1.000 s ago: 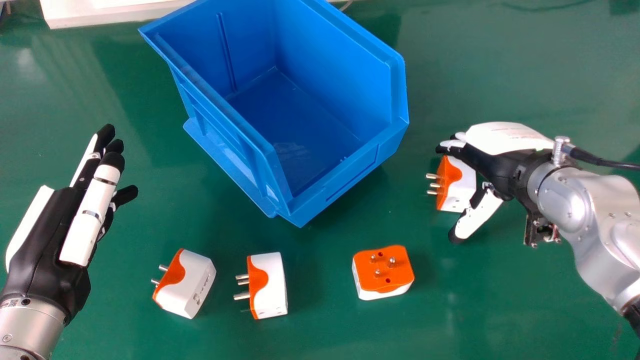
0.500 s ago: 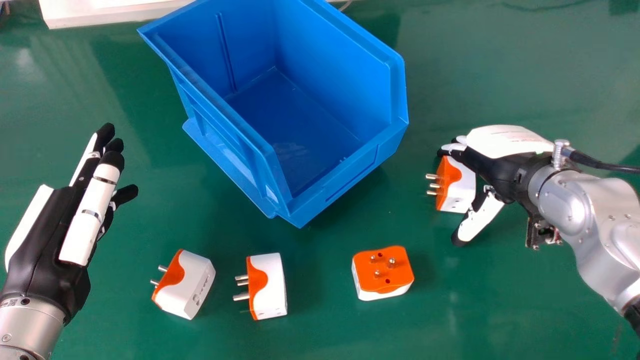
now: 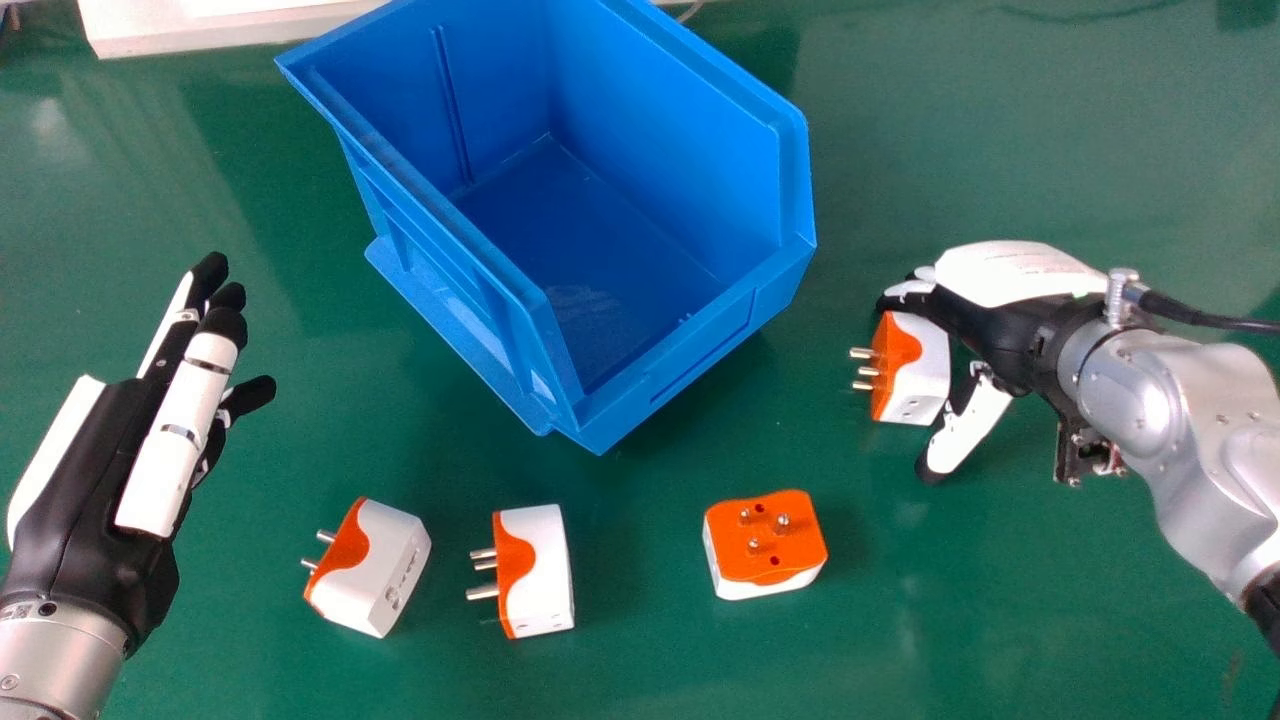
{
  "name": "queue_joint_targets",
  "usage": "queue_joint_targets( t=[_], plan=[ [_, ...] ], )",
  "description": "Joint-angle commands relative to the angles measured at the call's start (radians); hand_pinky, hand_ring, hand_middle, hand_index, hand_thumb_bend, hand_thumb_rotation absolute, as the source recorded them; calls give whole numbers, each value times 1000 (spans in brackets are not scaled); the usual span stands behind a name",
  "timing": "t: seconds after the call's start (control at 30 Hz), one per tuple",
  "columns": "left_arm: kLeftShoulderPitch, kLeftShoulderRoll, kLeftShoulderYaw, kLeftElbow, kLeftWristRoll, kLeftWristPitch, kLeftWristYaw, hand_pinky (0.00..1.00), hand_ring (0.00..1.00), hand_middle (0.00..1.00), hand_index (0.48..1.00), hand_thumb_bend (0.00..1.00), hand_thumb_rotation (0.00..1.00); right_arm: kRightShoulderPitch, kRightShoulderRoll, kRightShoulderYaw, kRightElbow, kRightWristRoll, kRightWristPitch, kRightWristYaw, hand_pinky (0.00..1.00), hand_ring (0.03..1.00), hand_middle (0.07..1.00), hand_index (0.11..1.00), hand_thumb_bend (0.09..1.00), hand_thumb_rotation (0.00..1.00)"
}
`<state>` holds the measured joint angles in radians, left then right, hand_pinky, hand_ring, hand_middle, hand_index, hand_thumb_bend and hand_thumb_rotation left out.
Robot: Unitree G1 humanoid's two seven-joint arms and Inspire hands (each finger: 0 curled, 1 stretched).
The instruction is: Pick all objects and put in blue box
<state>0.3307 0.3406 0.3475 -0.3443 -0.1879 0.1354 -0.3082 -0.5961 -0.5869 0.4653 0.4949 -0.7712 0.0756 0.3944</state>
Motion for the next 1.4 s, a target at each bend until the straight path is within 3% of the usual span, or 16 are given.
queue_joint_targets(
  t=[0.0, 0.17, 0.4, 0.73, 1.1, 1.37],
  plan=[
    [13, 7, 16, -37, -11, -18, -6, 908, 995, 1000, 1000, 312, 1000, -31, -8, 1, 0, -25, 2, -15, 890, 962, 959, 898, 599, 174],
    [27, 5, 20, -52, -17, -14, -5, 905, 993, 1000, 1000, 308, 1000, -33, 2, 3, 5, -33, 7, -21, 880, 959, 954, 894, 589, 187],
    [48, 1, 22, -67, -15, -14, -4, 901, 991, 1000, 1000, 310, 1000, -36, 8, -3, 17, -25, 1, -32, 874, 957, 953, 895, 586, 195],
    [83, -4, 23, -124, -18, 8, -2, 895, 988, 1000, 1000, 319, 1000, -45, 14, 9, 33, -30, -28, -44, 875, 950, 951, 890, 585, 186],
    [108, -7, 26, -141, -22, 1, -9, 891, 986, 1000, 1000, 330, 1000, -43, 26, 5, 39, -23, -23, -47, 863, 938, 939, 874, 579, 166],
    [118, -10, 24, -138, -13, -14, -15, 889, 982, 1000, 1000, 334, 1000, -29, 31, 7, 68, -37, -73, -176, 819, 896, 903, 837, 569, 134]
  ],
)
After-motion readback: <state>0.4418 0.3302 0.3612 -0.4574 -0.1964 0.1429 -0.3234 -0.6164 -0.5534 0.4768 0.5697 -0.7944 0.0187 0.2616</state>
